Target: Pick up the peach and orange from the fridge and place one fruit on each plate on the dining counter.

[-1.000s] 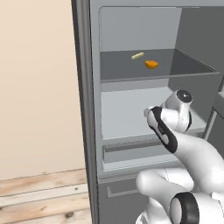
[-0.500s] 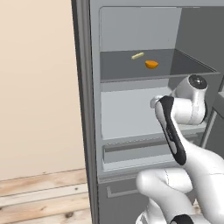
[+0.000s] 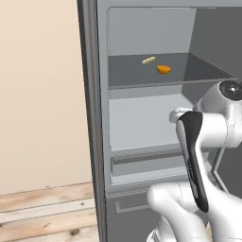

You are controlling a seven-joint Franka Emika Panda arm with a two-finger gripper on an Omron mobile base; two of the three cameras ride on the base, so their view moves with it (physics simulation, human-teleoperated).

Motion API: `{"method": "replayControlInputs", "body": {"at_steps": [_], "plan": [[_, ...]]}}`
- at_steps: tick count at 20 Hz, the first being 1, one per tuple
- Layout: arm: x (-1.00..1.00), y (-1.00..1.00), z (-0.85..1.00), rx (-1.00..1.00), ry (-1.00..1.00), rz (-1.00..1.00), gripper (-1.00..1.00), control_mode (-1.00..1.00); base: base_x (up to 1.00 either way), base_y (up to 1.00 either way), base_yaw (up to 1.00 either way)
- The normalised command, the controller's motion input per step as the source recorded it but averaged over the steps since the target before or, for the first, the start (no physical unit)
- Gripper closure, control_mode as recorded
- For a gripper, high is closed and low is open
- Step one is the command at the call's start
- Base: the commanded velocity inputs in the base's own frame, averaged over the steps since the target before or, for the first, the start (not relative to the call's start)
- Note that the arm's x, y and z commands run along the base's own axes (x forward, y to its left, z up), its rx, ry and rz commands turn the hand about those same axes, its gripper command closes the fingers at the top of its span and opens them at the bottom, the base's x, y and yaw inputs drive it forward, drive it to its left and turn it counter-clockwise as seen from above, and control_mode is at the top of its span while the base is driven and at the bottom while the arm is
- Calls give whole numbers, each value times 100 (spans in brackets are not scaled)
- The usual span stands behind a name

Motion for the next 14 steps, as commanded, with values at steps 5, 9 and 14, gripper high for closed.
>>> {"method": "replayControlInputs", "body": {"at_steps": [5, 9, 14], "plan": [[-98, 22, 59, -13, -20, -1, 100, -100, 0, 0, 0], [-68, 2, 72, -3, -5, 0, 100, -100, 0, 0, 0], [-49, 0, 60, -1, 0, 0, 100, -100, 0, 0, 0]]}}
